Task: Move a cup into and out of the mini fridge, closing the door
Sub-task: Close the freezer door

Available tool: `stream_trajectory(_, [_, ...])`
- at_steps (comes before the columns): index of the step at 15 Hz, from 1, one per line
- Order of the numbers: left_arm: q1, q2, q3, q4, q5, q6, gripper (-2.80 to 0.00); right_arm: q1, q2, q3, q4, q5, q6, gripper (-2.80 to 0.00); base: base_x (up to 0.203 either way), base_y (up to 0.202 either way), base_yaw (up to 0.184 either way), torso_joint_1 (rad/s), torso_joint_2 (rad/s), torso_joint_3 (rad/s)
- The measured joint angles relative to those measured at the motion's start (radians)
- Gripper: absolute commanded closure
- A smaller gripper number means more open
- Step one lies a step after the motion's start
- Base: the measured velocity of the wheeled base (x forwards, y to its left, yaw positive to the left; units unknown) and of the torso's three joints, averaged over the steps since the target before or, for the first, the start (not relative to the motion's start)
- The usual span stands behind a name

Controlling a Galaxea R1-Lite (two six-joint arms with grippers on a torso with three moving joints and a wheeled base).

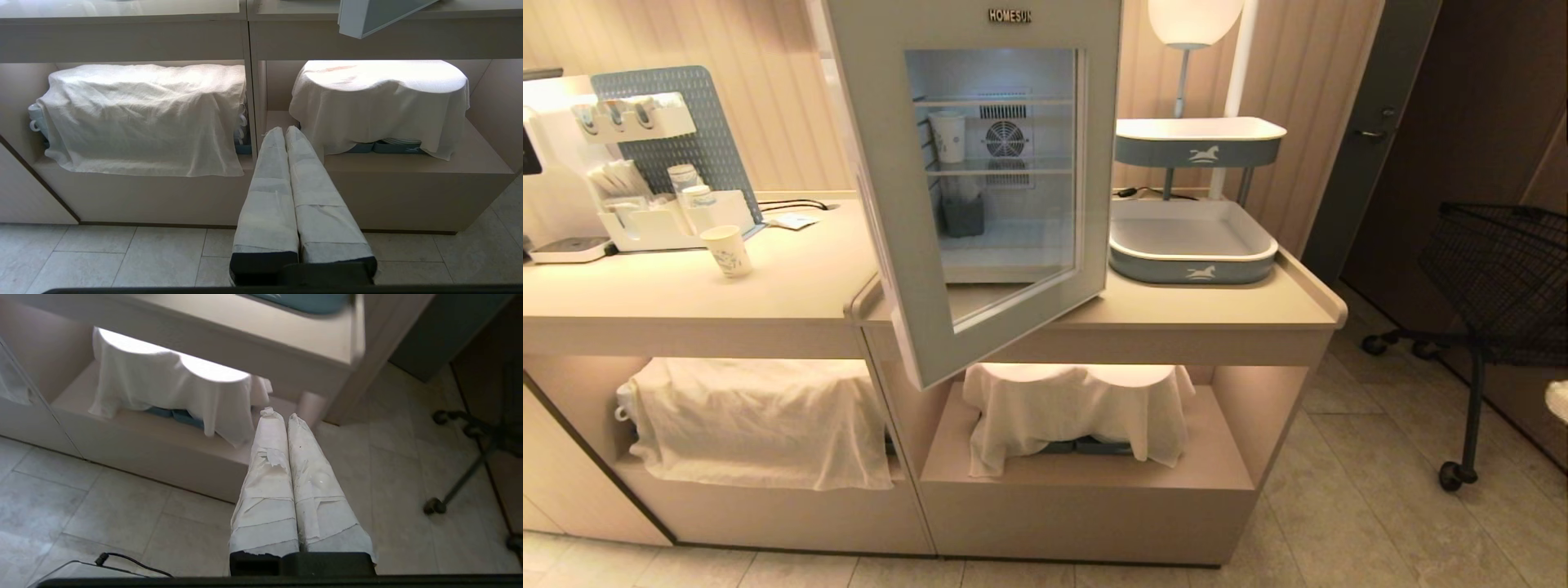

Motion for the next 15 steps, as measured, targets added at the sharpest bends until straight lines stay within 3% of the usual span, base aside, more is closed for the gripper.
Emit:
stream_trajectory(4, [0.000, 0.000, 0.000, 0.000, 0.000, 0.000, 0.00, -0.065, -0.329, 0.111, 0.154, -0.006, 0.029, 0.00, 0.000, 0.000, 0.000, 0.000, 0.00, 0.000])
stream_trajectory(8, [0.000, 0.000, 0.000, 0.000, 0.000, 0.000, 0.00, -0.101, -0.490, 0.270, 0.176, -0.055, 0.200, 0.00, 0.000, 0.000, 0.000, 0.000, 0.00, 0.000])
stream_trajectory(9, [0.000, 0.000, 0.000, 0.000, 0.000, 0.000, 0.00, -0.104, -0.504, 0.313, 0.167, -0.059, 0.209, 0.00, 0.000, 0.000, 0.000, 0.000, 0.00, 0.000])
stream_trajectory(15, [0.000, 0.000, 0.000, 0.000, 0.000, 0.000, 0.00, -0.107, -0.530, 0.447, 0.068, -0.061, 0.137, 0.00, 0.000, 0.000, 0.000, 0.000, 0.00, 0.000])
